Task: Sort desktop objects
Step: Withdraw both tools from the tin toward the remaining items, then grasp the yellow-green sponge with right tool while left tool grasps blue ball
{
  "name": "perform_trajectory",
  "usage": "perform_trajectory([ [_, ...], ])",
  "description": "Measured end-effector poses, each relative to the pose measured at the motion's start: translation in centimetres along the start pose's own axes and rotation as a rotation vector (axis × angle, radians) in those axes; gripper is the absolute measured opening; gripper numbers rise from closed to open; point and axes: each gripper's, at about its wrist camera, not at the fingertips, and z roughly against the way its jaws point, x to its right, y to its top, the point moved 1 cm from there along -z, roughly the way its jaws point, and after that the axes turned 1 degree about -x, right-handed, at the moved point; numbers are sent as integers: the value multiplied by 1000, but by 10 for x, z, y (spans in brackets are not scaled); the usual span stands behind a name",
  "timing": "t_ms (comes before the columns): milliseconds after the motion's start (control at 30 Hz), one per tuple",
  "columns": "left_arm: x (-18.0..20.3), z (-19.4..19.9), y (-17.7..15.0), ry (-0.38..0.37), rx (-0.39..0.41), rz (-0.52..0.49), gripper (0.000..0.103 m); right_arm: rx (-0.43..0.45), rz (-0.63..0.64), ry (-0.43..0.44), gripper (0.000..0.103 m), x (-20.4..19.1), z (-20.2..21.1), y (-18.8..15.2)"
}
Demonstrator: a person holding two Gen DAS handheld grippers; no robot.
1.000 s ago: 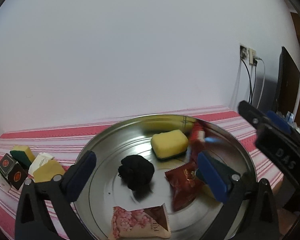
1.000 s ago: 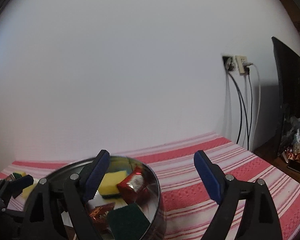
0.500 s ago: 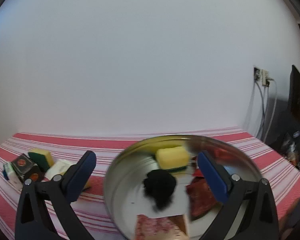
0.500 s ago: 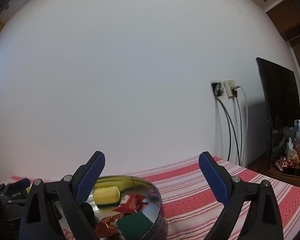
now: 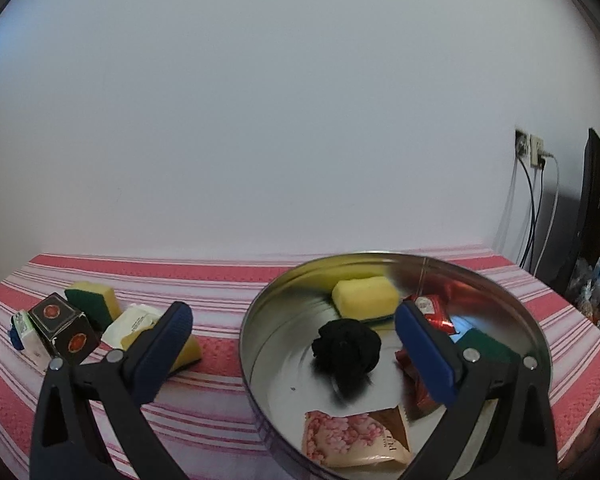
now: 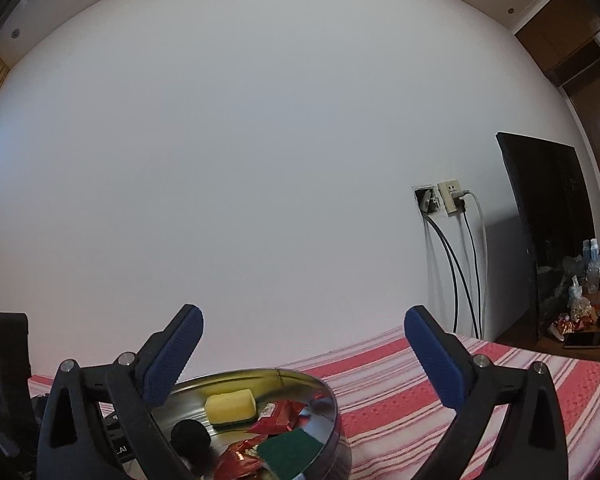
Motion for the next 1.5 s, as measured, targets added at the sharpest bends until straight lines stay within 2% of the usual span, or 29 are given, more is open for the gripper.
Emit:
perform_trajectory([
  [233, -17, 5, -3, 18, -27, 7, 102, -59, -5, 44, 102, -21, 4, -5],
  [567, -68, 14, -10, 48, -75, 69, 102, -182, 24, 151, 102, -70, 3, -20],
  [1033, -178, 25, -21, 211, -128, 161, 102, -293, 36, 329, 102, -150, -2, -45],
  [1200, -221, 25, -24, 277, -144, 235, 102, -386, 96, 443, 102, -187, -13, -60],
  [1500, -291, 24, -32, 411, -170, 369, 102, -601, 174, 532, 102, -250, -53, -95],
])
